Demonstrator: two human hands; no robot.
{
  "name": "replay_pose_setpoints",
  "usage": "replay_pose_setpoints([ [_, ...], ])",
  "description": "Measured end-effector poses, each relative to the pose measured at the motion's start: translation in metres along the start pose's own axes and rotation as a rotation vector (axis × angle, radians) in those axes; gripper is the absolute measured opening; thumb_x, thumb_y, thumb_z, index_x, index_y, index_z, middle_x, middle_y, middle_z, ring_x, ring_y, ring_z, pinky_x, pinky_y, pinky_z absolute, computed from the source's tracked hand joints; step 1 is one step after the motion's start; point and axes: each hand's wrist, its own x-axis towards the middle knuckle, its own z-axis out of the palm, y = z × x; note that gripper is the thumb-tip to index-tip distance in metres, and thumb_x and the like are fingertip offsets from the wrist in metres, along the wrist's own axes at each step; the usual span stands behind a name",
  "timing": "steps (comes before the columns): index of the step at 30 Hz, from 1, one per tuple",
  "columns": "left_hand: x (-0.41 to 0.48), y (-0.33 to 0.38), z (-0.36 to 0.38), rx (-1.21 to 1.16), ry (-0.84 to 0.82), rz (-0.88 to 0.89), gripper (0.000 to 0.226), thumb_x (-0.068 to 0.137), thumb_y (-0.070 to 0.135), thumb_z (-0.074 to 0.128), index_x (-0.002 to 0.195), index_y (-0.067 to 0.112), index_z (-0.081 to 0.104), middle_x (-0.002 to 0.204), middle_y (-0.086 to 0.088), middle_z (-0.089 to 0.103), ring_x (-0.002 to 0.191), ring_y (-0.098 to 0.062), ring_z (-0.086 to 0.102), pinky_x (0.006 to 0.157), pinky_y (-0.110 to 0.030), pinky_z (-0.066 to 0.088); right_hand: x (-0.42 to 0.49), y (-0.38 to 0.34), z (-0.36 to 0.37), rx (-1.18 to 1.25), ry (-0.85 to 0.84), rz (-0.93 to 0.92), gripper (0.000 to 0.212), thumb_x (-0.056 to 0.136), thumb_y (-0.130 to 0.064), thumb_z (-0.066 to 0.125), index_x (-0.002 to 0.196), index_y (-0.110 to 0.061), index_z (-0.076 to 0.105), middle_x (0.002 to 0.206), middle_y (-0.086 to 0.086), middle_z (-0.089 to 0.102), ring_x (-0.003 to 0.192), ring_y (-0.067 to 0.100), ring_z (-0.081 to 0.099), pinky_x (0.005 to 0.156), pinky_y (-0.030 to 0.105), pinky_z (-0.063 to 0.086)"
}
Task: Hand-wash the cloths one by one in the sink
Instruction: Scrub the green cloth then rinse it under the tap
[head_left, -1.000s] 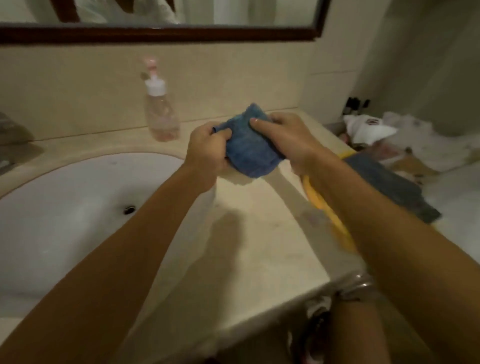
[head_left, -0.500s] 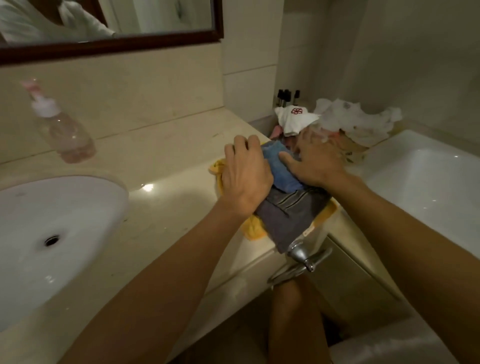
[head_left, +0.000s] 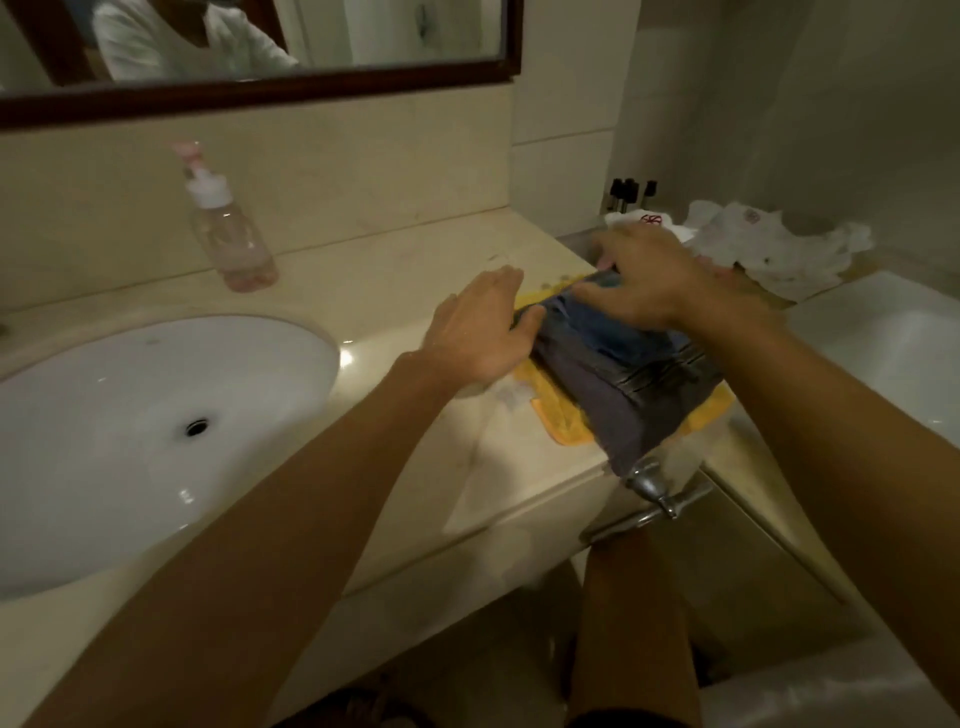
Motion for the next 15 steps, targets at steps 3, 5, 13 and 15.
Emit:
replay_pose_setpoints([
  [3,-0.028,-0.053,-0.035,-0.015,0.008,-0.095,0.06,0.103,0.047,0.045,0.156,0.02,0.032,0.161,-0.002,0.032,0.146,-0.023,0.034,0.119,-0.038,0.028,0.013,-0.059,0.01,0.082,0.004,-0.087,0.072,0.097,-0.056,0.058,0.153,-0.013,0.043,0.156,0.016,0.043,0.143,0.036,0.039,0.117,0.047,0.034],
  [5,-0.056,-0.095,-0.058,-0.006,0.001,-0.17,0.057,0.102,0.045,0.049,0.153,0.021,0.038,0.159,-0.001,0.037,0.141,-0.022,0.041,0.115,-0.036,0.032,0.025,-0.109,0.03,0.105,-0.039,-0.15,0.084,0.089,-0.068,0.05,0.155,-0.017,0.041,0.159,0.013,0.04,0.146,0.033,0.036,0.119,0.049,0.033],
  [13,-0.235,-0.28,-0.15,0.245,0.058,-0.546,0.058,0.098,0.041,0.058,0.149,0.019,0.042,0.157,-0.003,0.039,0.143,-0.025,0.037,0.118,-0.044,0.031,0.045,-0.354,0.113,0.195,-0.192,-0.51,0.065,0.096,-0.055,0.059,0.152,-0.026,0.045,0.159,0.004,0.037,0.144,0.029,0.04,0.114,0.057,0.037],
  [15,-0.284,-0.312,-0.18,0.275,0.077,-0.642,0.061,0.096,0.043,0.059,0.149,0.018,0.042,0.156,-0.004,0.04,0.141,-0.026,0.039,0.116,-0.044,0.032,0.042,-0.419,0.128,0.219,-0.227,-0.605,0.062,0.097,-0.055,0.058,0.151,-0.026,0.046,0.159,0.003,0.038,0.144,0.028,0.04,0.115,0.058,0.036],
])
